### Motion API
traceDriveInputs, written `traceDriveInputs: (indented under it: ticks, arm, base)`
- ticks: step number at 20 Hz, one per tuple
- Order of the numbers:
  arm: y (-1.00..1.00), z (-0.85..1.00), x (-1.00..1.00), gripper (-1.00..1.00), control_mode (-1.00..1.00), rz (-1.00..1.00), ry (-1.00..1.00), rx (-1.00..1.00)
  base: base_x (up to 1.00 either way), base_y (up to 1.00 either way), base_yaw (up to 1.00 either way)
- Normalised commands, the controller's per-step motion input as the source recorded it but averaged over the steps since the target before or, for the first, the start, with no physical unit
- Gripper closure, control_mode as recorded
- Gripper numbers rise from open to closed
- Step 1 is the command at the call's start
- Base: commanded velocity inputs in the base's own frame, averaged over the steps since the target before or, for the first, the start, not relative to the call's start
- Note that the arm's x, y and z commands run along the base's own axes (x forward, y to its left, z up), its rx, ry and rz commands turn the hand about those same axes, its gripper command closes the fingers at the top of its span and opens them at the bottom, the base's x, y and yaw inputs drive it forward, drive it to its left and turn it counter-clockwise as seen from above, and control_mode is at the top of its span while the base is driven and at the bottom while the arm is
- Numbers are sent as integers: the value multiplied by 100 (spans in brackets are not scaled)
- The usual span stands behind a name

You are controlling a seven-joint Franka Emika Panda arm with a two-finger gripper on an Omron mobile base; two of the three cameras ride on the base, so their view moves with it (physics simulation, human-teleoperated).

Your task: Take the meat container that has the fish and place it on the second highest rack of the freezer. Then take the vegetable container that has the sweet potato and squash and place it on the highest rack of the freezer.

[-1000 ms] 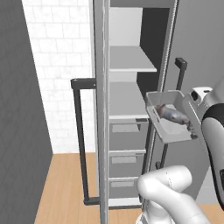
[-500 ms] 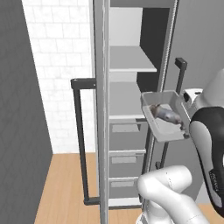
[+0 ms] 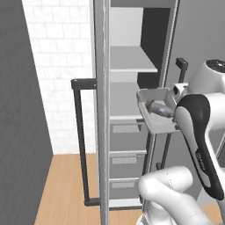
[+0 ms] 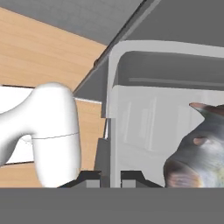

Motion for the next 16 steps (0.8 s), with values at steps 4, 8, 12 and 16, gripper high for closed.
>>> traceDriveInputs:
  ticks: [4,8,12,16]
  arm:
    - [0,-15,52,100,-100,0,1,0]
    - [0,-14,23,100,-100,-4,0,0]
    - [0,-31,18,100,-100,-6,-5,0]
    - [0,-29,26,100,-100,-5,-9,0]
  base:
    - [0,0,0]
    - [0,0,0]
    - [0,0,0]
    - [0,0,0]
